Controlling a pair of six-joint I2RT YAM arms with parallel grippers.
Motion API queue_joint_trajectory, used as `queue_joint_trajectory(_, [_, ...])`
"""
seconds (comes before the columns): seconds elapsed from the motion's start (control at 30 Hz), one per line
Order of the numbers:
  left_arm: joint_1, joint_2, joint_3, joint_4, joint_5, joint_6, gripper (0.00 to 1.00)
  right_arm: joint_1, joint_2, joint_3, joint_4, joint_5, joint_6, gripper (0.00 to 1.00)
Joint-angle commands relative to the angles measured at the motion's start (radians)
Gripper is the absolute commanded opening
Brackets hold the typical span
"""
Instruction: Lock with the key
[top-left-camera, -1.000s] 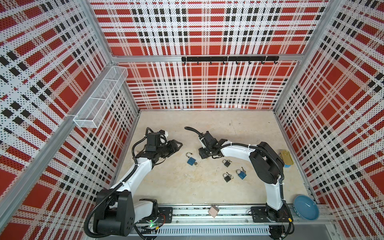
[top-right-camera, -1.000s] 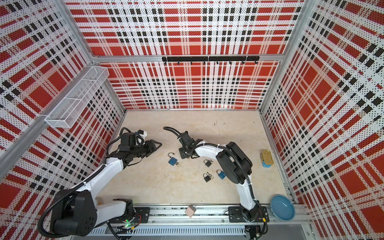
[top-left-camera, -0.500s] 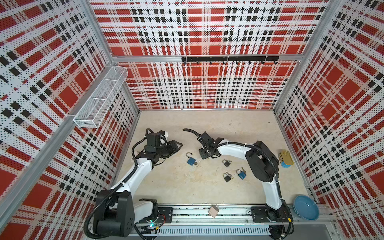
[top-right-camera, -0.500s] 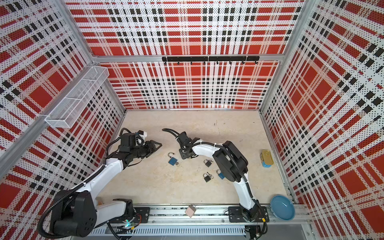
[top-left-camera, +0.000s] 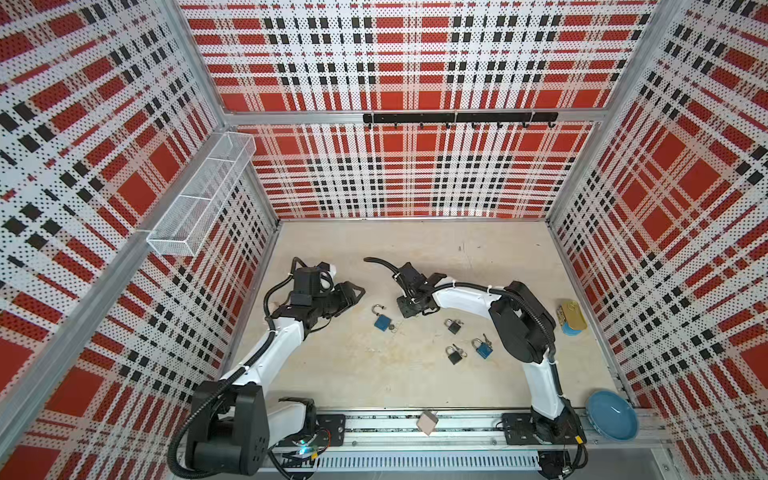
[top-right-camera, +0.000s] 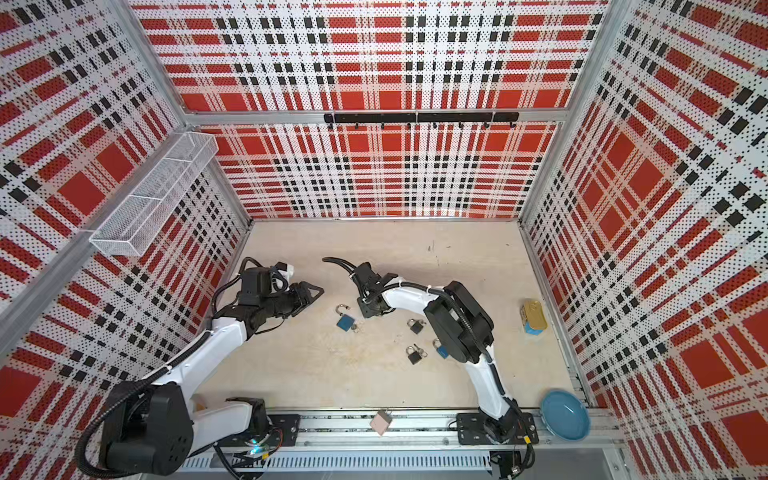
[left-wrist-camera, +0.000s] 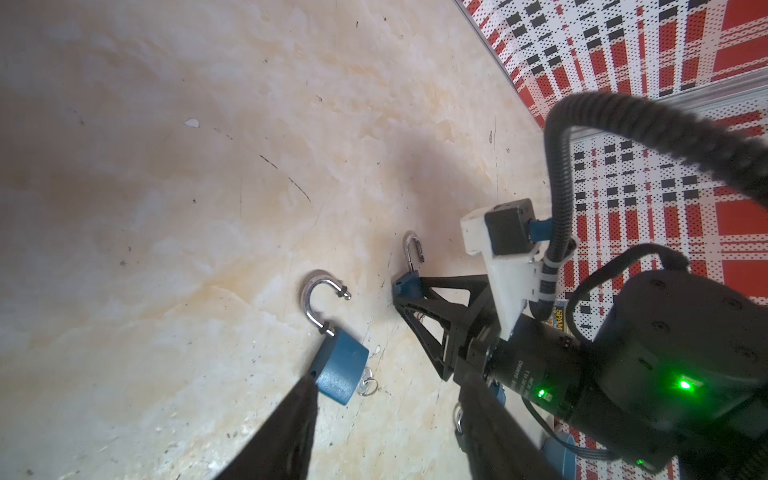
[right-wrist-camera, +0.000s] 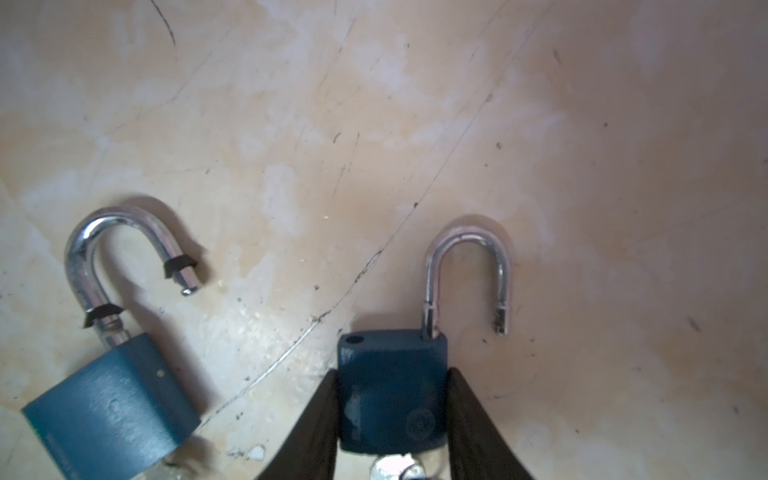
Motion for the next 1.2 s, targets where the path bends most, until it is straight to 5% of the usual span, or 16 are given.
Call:
queue_joint_trajectory(0.0, [0.010, -0.020, -0.003, 0.017, 0.007, -0.006, 0.59, 0.005, 0.038, 0.026, -0.014, 0.007, -0.014, 0.42])
queue_joint_trajectory(0.4, [0.011, -0.023, -0.009, 0.017, 0.007, -0.003, 0.59, 0.005, 0.057, 0.049, -0.039, 0.009, -0.017, 0.44])
queue_joint_trajectory(0.9, [0.008, -0.020, -0.013, 0.010, -0.008, 0.010, 0.58, 0.012, -0.014, 0.020, -0.042, 0.035, -0.057, 0.28])
queue_joint_trajectory(1.17, [-0.088, -0.004, 0.026, -0.036, -0.083, 0.036, 0.56, 0.016, -0.149, -0.045, -0.029, -0.029, -0.109, 0.27])
